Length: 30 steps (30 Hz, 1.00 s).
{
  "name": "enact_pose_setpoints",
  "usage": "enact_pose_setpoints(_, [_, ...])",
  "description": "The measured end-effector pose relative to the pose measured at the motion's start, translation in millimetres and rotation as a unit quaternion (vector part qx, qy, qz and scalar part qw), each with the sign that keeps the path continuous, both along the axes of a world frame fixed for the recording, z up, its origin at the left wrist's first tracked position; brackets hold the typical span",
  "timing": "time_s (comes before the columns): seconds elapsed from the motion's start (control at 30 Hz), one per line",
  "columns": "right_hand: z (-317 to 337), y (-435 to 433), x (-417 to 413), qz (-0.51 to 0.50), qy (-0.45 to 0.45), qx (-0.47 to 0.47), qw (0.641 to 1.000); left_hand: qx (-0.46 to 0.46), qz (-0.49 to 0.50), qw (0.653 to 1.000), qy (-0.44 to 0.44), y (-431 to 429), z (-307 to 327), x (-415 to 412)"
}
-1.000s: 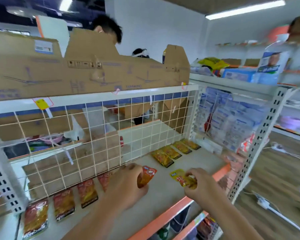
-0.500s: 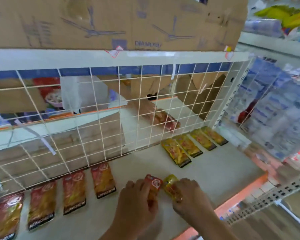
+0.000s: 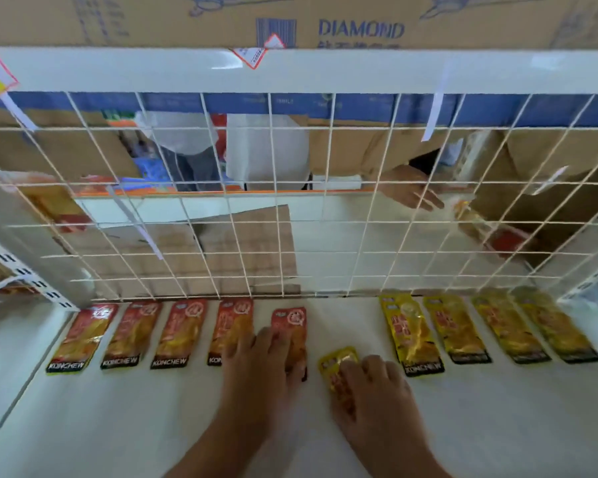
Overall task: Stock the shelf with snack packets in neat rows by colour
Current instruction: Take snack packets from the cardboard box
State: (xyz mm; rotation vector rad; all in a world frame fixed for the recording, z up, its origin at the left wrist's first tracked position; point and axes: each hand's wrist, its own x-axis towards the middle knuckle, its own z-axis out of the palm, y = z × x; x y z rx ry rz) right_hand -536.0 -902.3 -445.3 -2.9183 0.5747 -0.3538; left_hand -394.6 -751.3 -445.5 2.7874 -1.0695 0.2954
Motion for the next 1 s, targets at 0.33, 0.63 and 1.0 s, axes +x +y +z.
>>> enact_pose_setpoints(0.33, [4,-4,-2,0.022,0.007,0.053,0.998,0.041,0.097,0.994,0.033,-10,4,-4])
enact_pose_setpoints(0.63, [19,-4,-6,0.007,0.021,0.116,0.993,0.01,0.054,0.998,-0.001,-10,6,-9])
enact_pose_setpoints(1.0, [32,-4,-32,-0.015,0.046,0.191,0.98,-0.047,-0.013,0.997,-0.056,-18,-4,3])
